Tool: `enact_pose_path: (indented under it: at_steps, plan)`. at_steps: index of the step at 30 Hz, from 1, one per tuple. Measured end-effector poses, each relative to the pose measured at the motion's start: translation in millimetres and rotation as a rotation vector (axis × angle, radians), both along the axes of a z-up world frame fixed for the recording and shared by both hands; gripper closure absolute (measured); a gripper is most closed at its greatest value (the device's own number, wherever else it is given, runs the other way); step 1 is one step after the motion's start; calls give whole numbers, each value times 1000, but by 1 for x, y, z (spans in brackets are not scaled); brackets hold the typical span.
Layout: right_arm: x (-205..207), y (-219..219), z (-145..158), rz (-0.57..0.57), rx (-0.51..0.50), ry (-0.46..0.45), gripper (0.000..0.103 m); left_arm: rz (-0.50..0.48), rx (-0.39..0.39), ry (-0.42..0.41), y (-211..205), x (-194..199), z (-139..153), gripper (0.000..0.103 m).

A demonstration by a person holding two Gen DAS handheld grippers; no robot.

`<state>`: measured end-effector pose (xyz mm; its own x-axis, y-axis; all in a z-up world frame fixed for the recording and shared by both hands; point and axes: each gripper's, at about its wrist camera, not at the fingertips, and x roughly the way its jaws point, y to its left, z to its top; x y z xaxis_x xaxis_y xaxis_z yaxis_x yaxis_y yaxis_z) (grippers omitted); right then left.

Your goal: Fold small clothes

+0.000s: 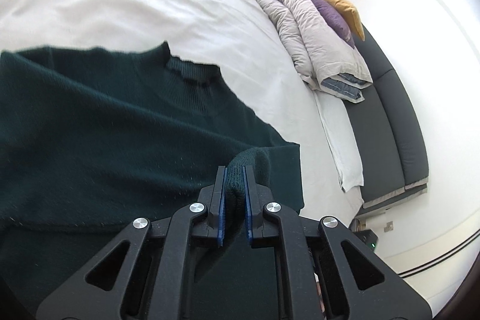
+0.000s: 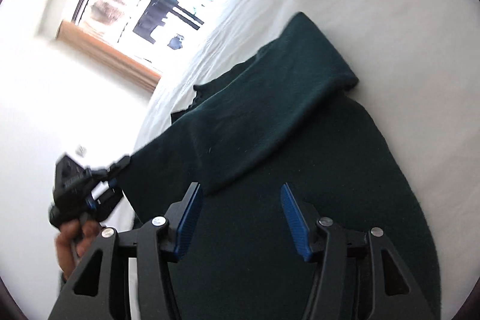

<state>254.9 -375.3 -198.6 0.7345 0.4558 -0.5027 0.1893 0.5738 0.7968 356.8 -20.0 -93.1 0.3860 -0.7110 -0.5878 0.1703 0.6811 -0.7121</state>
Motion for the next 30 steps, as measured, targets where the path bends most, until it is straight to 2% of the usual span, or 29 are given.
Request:
enact_pose_path:
  at_steps: [6,9,13,18,22,24,27,30]
  plan:
    - [31,-5,-28,-94,264,11,44,18,24,-21,13,10,18,95]
    - [38,-17,-34,-186,325,15,46,35,34,-18,38,17,23,95]
    - [48,-36,-29,-270,358,-24,46,72,41,9,61,25,6,95]
    - [45,-50,-31,-351,379,-88,49,120,48,63,81,31,-38,95]
    - [31,-43,-29,-374,325,-140,54,142,46,81,92,37,-57,95]
    - [31,-39,-27,-364,275,-148,53,138,66,79,92,40,-61,94]
    - [42,-29,-27,-311,197,-111,53,135,75,70,92,45,-67,95]
    - [44,-27,-23,-284,163,-99,51,125,93,35,87,52,-55,95]
